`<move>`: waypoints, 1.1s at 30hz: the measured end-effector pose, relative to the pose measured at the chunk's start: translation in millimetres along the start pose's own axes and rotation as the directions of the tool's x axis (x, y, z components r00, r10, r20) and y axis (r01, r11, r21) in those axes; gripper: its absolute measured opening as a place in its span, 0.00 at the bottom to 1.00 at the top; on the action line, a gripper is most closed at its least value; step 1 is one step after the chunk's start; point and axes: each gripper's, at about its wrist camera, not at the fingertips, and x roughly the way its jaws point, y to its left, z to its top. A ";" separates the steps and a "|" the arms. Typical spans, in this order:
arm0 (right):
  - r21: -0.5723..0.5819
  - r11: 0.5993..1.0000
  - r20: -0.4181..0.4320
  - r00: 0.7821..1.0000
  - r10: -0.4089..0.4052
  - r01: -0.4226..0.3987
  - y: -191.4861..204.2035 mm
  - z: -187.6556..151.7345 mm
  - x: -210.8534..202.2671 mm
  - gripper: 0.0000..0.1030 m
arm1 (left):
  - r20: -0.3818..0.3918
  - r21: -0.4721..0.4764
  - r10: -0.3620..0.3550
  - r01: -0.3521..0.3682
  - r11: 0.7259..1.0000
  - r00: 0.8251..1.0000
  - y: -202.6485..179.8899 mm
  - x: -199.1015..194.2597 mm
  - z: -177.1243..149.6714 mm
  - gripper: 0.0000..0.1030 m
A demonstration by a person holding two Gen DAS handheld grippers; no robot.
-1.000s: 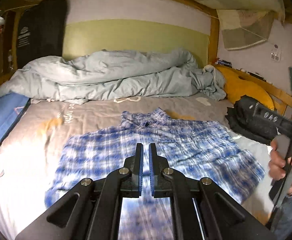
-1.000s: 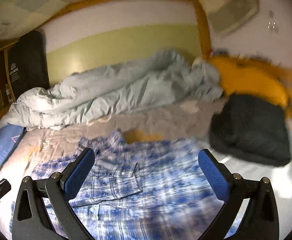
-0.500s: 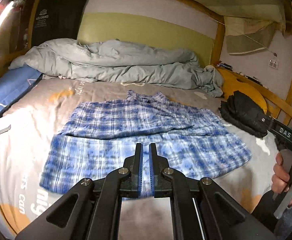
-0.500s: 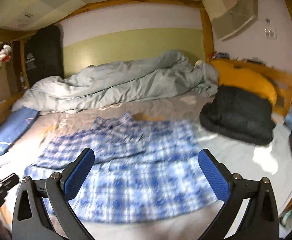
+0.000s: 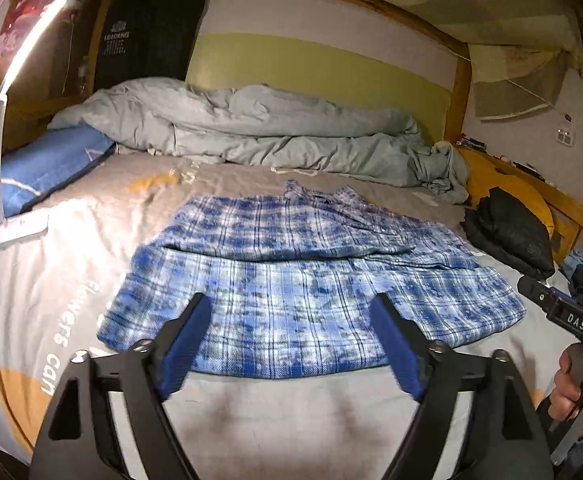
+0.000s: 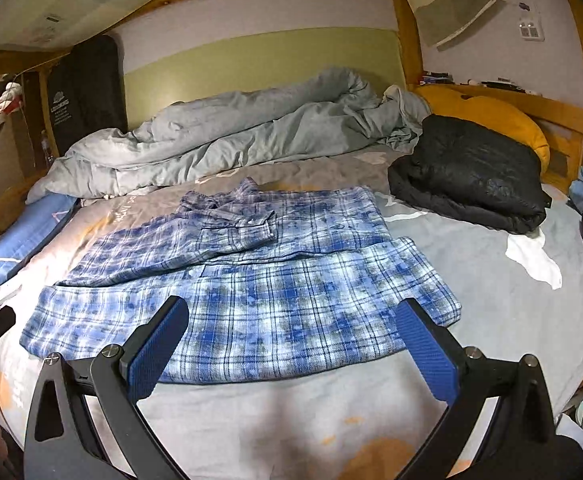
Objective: Fold large clothes
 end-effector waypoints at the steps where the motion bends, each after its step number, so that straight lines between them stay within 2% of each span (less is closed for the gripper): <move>1: -0.003 1.000 0.000 1.000 0.003 -0.003 0.4 -1.4 0.7 1.00 | -0.005 -0.005 -0.002 0.002 1.000 1.000 0.8 1.4 -1.2 0.83; 7: -0.067 0.998 0.037 0.999 -0.005 0.007 11.4 -14.7 -1.8 1.00 | -0.078 -0.033 0.018 -0.021 0.999 0.997 6.4 23.0 -11.5 0.85; 10: -0.080 0.997 0.027 1.000 0.013 -0.010 15.6 -19.1 -0.6 1.00 | -0.109 -0.049 0.015 -0.020 0.999 0.994 9.4 31.8 -19.2 0.85; 15: -0.038 0.998 -0.069 0.997 0.043 -0.046 13.0 -29.1 18.3 1.00 | -0.196 -0.104 -0.002 -0.019 0.994 0.981 18.1 52.6 -38.1 0.85; 19: 0.016 0.996 -0.160 0.983 0.090 -0.088 2.4 -52.8 30.1 1.00 | -0.239 -0.167 -0.020 -0.021 0.986 0.971 27.9 66.8 -51.1 0.85; 22: 0.026 0.998 -0.196 0.979 0.054 -0.050 -3.0 -61.1 42.1 0.95 | -0.255 -0.168 -0.015 -0.029 0.985 0.967 28.2 73.7 -56.8 0.85; 27: 0.111 0.990 -0.248 0.963 0.108 -0.082 -13.8 -65.2 61.1 0.93 | -0.253 -0.111 0.016 -0.045 0.993 0.967 22.1 82.0 -58.6 0.86; 33: 0.045 0.999 -0.243 0.970 0.020 -0.009 -7.8 -65.9 78.6 0.93 | -0.232 -0.075 0.044 -0.063 0.995 0.972 20.4 94.8 -57.5 0.88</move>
